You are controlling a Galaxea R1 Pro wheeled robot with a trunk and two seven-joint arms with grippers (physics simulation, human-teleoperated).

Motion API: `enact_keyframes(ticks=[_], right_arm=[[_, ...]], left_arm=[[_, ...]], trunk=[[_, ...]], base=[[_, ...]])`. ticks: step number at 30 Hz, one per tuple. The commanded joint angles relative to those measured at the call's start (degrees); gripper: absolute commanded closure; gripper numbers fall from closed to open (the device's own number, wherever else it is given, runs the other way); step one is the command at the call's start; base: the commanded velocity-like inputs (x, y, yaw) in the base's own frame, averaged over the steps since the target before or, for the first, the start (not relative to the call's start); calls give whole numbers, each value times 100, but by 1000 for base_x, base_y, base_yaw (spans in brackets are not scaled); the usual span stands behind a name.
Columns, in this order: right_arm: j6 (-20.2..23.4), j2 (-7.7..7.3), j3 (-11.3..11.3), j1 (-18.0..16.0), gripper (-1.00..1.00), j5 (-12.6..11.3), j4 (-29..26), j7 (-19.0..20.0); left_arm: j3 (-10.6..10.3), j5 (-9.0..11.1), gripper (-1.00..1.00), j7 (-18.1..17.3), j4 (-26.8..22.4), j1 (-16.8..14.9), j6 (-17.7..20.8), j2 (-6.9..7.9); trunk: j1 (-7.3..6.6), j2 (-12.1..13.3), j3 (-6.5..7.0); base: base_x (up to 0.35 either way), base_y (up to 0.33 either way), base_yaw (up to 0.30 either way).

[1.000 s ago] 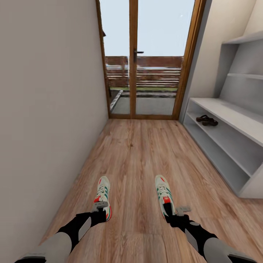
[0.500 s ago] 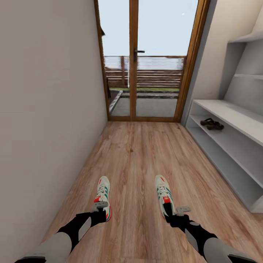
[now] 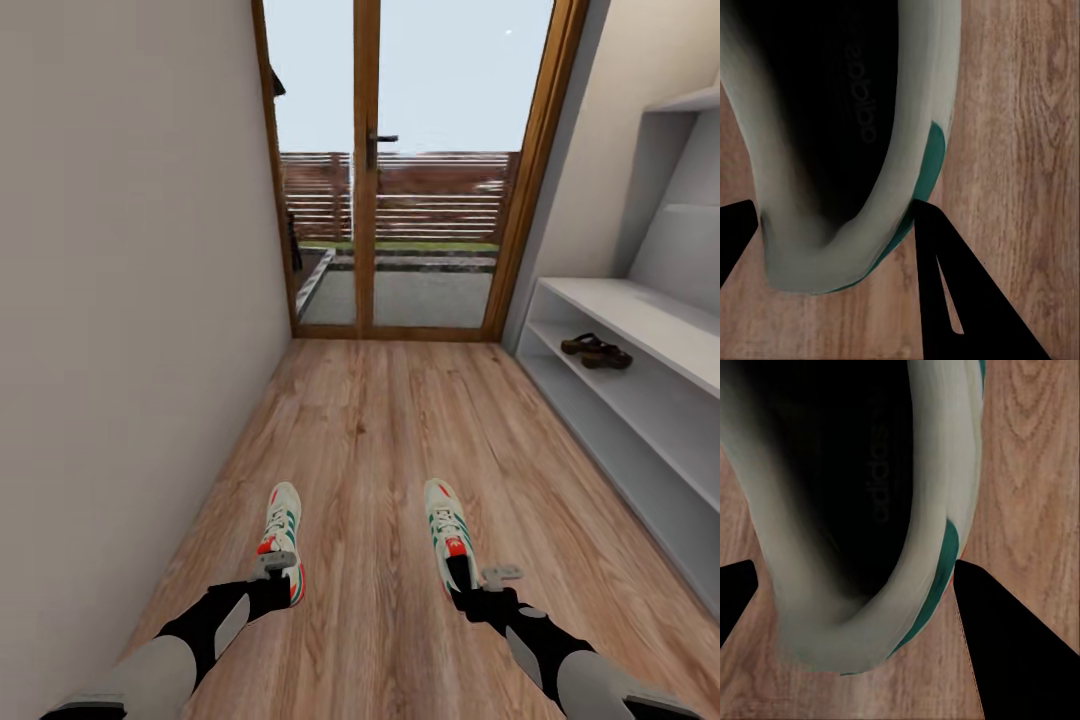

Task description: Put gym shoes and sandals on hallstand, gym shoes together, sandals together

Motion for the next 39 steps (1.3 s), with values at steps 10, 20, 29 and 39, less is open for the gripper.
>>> enact_keyframes(ticks=[10, 20, 29, 39], right_arm=[[8, 1, 0, -1, 100, -8, -1, -10], [9, 2, 4, -1, 100, -8, 89, -10], [8, 2, 7, -1, 100, -8, 133, -8], [7, 1, 7, -1, 100, -8, 146, -10]], left_arm=[[4, -15, 100, -9, -1, -1, -2, 0], [7, -15, 100, -9, -1, -1, -2, 0], [7, -15, 100, -9, -1, -1, -2, 0], [7, -15, 100, -9, -7, -1, -4, 3]], trunk=[[0, 1, 1], [0, 1, 1], [0, 1, 1], [0, 1, 1]], base=[[350, 0, 0], [350, 0, -33], [350, 0, -120], [350, 0, -185]])
